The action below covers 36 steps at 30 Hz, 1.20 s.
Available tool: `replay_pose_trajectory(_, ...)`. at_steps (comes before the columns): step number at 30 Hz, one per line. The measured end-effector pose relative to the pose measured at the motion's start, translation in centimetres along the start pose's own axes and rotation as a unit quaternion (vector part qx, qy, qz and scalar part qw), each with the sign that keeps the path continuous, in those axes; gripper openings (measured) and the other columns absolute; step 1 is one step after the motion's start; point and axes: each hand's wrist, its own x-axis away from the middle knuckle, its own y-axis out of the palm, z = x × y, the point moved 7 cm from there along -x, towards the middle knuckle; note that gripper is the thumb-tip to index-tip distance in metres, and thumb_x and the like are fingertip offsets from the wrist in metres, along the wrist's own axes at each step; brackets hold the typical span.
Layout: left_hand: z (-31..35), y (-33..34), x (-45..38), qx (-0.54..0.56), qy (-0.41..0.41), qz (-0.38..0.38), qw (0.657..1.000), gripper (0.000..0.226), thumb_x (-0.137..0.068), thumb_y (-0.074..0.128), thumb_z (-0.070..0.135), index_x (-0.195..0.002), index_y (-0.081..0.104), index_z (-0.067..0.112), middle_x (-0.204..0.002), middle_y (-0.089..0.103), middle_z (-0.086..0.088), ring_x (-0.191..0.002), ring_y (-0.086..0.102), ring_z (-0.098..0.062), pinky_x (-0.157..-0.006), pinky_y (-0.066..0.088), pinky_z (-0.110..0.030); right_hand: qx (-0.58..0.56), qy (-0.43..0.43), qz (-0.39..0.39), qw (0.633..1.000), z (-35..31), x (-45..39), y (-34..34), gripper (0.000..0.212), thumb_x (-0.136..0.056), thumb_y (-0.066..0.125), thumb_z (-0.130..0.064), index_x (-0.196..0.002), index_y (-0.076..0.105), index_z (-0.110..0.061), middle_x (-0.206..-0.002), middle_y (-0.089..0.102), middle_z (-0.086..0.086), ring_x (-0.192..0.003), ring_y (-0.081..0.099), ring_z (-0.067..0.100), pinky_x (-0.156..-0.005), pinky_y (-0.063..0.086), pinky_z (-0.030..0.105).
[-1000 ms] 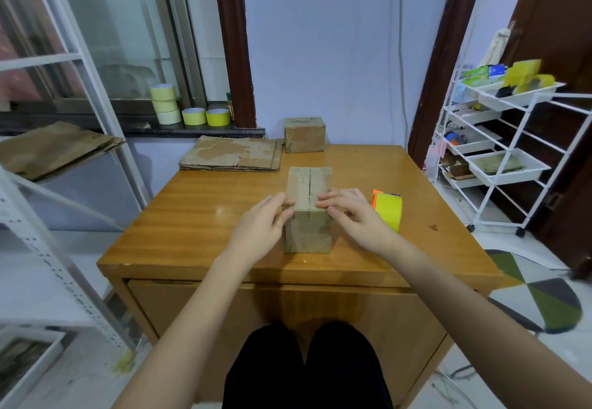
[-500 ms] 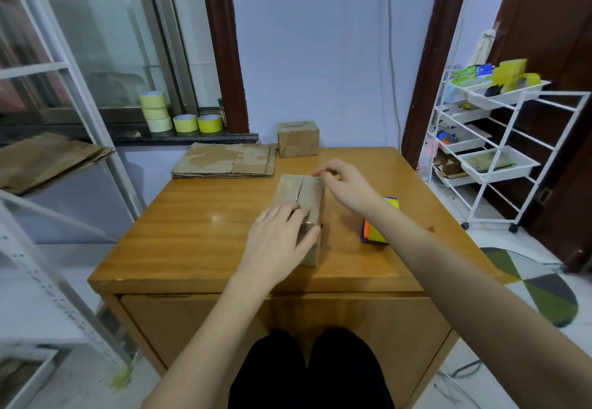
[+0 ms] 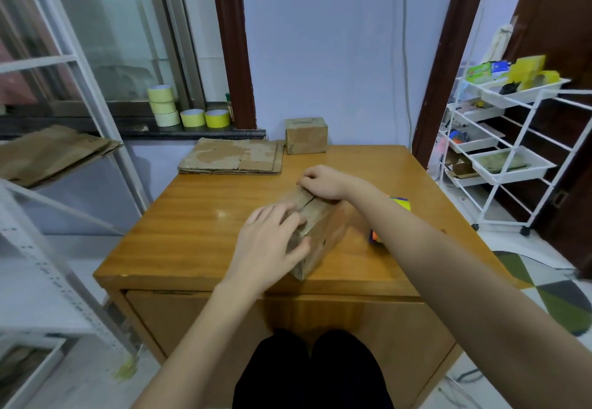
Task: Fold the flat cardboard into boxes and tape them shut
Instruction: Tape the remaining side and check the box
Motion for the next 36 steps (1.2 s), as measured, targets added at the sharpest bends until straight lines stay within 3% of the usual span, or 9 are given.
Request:
replay_pose_trajectory(3, -2.3, -0.3, 1.0, -0.035, 0.004, 0.015, 0.999, 0.034, -0.087, 0.049, 0.039, -0.105, 0.071, 0.019, -0.119, 0.063, -0.005, -0.108, 0.061, -0.021, -0.092, 0.044, -0.034, 0.007, 0.015, 0.002, 1.000, 1.3, 0.9, -0.6, 0.035, -0.097, 0.039, -0.023, -0.114, 0.063, -0.004, -0.116, 0.063, 0.014, -0.106, 0.057, 0.030, -0.095, 0.046, 0.042)
replay_pose_trajectory(7, -5.6, -0.5, 1.8, -0.036, -0.050, 0.045, 0.997, 0.031, -0.084, 0.069, 0.019, -0.114, 0.069, 0.022, -0.121, 0.062, -0.010, -0.108, 0.060, -0.028, -0.087, 0.047, -0.039, 0.023, 0.055, 0.028, 0.998, 3.2, 2.8, -1.4, 0.030, -0.091, 0.041, -0.024, -0.080, 0.063, -0.006, -0.075, 0.062, 0.010, -0.073, 0.054, 0.027, -0.070, 0.046, 0.036)
replay_pose_trajectory(9, -6.5, -0.2, 1.4, -0.032, -0.070, 0.050, 0.996, 0.035, -0.084, 0.069, 0.015, -0.118, 0.068, 0.024, -0.121, 0.063, -0.009, -0.108, 0.059, -0.029, -0.084, 0.047, -0.038, 0.030, 0.073, 0.034, 0.996, 3.6, 3.9, -1.5, 0.031, -0.089, 0.042, -0.025, -0.080, 0.065, -0.007, -0.069, 0.064, 0.007, -0.069, 0.058, 0.026, -0.071, 0.050, 0.037)
replay_pose_trajectory(16, -7.6, 3.5, -3.7, -0.011, -0.147, -0.075, 0.986, 0.054, -0.098, 0.043, 0.013, -0.144, 0.037, 0.041, -0.144, 0.042, -0.002, -0.128, 0.040, -0.022, -0.103, 0.039, -0.040, 0.066, 0.097, 0.071, 0.991, 3.8, 7.3, -1.6, 0.031, -0.096, 0.043, -0.030, -0.107, 0.057, -0.006, -0.091, 0.069, 0.010, -0.093, 0.063, 0.030, -0.074, 0.048, 0.036)
replay_pose_trajectory(22, -6.0, 7.0, -8.0, -0.020, -0.123, -0.166, 0.978, 0.073, -0.092, 0.045, 0.004, -0.149, 0.017, 0.041, -0.131, 0.046, -0.009, -0.110, 0.047, -0.023, -0.078, 0.039, -0.032, 0.062, 0.087, 0.135, 0.985, 3.7, 9.3, -0.9, 0.029, -0.098, 0.041, -0.036, -0.107, 0.047, -0.009, -0.085, 0.070, 0.008, -0.089, 0.063, 0.029, -0.067, 0.042, 0.035)
replay_pose_trajectory(25, -5.1, 8.1, -9.2, -0.036, -0.100, -0.185, 0.977, 0.083, -0.090, 0.051, 0.002, -0.151, 0.009, 0.040, -0.129, 0.045, -0.011, -0.110, 0.048, -0.026, -0.078, 0.038, -0.033, 0.055, 0.090, 0.191, 0.976, 3.5, 10.3, -0.6, 0.028, -0.099, 0.040, -0.035, -0.109, 0.043, -0.008, -0.088, 0.069, 0.011, -0.089, 0.063, 0.031, -0.065, 0.039, 0.035)
replay_pose_trajectory(28, -4.6, 8.4, -9.9, -0.068, -0.091, -0.181, 0.977, 0.091, -0.087, 0.060, 0.004, -0.152, 0.005, 0.038, -0.132, 0.043, -0.011, -0.112, 0.049, -0.027, -0.075, 0.036, -0.031, 0.073, 0.088, 0.209, 0.971, 3.4, 10.8, -0.5, 0.027, -0.100, 0.038, -0.035, -0.111, 0.044, -0.011, -0.097, 0.066, 0.009, -0.091, 0.061, 0.033, -0.062, 0.036, 0.035)
replay_pose_trajectory(32, -5.2, 5.4, -9.3, 0.025, -0.158, -0.079, 0.984, 0.055, -0.101, 0.035, 0.017, -0.152, 0.019, 0.029, -0.123, 0.051, -0.006, -0.094, 0.050, -0.020, -0.066, 0.038, -0.031, 0.088, 0.065, 0.268, 0.957, 3.6, 11.9, -0.9, 0.035, -0.099, 0.040, -0.043, -0.111, 0.054, -0.013, -0.107, 0.053, 0.006, -0.092, 0.056, 0.027, -0.066, 0.040, 0.033)
replay_pose_trajectory(36, -2.4, 2.4, -6.0, 0.161, -0.074, -0.030, 0.984, 0.047, -0.102, 0.033, 0.039, -0.147, 0.034, 0.025, -0.144, 0.043, 0.003, -0.130, 0.041, -0.014, -0.102, 0.037, -0.034, 0.041, -0.040, 0.269, 0.961, 3.7, 12.5, -0.2, 0.038, -0.096, 0.051, -0.038, -0.123, 0.059, -0.012, -0.129, 0.053, 0.002, -0.118, 0.050, 0.020, -0.091, 0.042, 0.032)
